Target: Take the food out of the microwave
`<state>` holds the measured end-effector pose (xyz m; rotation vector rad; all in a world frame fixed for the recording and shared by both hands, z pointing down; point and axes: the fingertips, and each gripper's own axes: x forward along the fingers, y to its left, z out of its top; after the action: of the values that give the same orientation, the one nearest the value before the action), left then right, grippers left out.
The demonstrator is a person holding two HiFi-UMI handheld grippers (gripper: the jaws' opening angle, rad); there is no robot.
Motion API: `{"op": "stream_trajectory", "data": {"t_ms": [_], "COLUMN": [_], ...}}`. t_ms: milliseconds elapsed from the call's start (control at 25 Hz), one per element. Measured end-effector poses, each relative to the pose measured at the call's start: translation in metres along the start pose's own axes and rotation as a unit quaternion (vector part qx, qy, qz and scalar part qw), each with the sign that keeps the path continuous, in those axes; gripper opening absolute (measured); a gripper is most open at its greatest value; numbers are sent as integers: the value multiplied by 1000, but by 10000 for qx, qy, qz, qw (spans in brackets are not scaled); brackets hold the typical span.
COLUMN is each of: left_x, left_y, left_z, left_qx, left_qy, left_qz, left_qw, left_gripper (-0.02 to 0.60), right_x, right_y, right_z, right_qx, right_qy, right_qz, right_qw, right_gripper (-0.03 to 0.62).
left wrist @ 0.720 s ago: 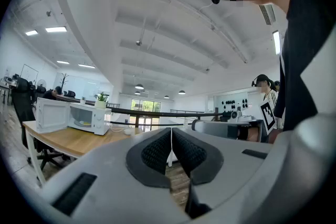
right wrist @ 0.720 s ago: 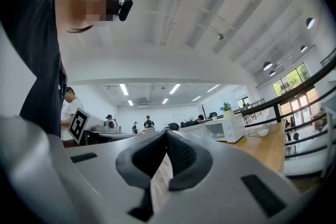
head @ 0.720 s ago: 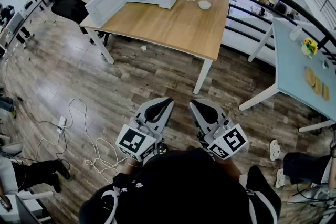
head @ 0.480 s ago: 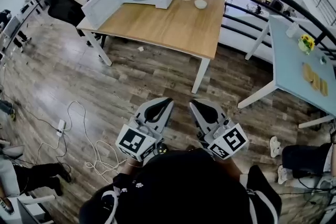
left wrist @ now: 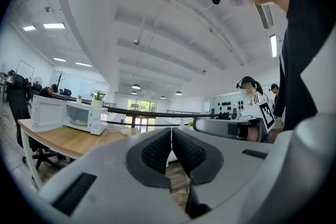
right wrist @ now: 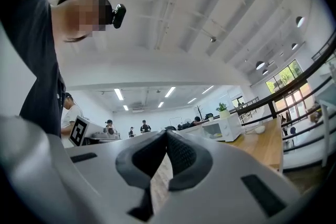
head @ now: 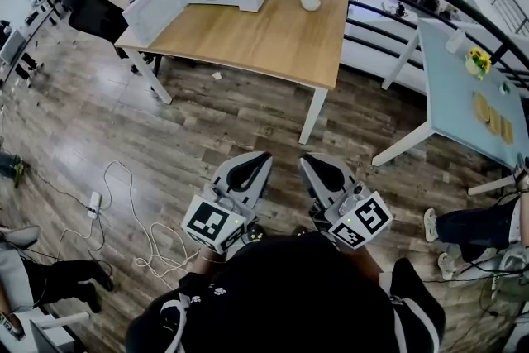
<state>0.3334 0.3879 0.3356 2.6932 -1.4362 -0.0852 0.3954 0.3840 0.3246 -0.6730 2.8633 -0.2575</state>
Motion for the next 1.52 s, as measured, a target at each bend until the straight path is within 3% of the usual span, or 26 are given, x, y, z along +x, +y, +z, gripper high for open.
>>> {"op": "stream_trajectory", "data": {"t_ms": [360,880,1520], "left_x": [-16,-62,-103], "left_y": [25,79,131], "left_z": [2,6,-7], "left_qx": [-86,-115,-252], "left_qy": [-93,-330,-299], "left_qz": [99,521,936], "left_qw": [9999,9980,9948], "left_gripper": [17,17,17], "right_x": [26,84,136], "right_y": [11,42,54], "right_z": [-5,-19,-54], "right_qx": [-7,-71,97], "right_qy": [72,119,509], "right_qz": [75,437,539], "right_qw": [9999,9989,9972], "right_gripper": [0,0,2]}}
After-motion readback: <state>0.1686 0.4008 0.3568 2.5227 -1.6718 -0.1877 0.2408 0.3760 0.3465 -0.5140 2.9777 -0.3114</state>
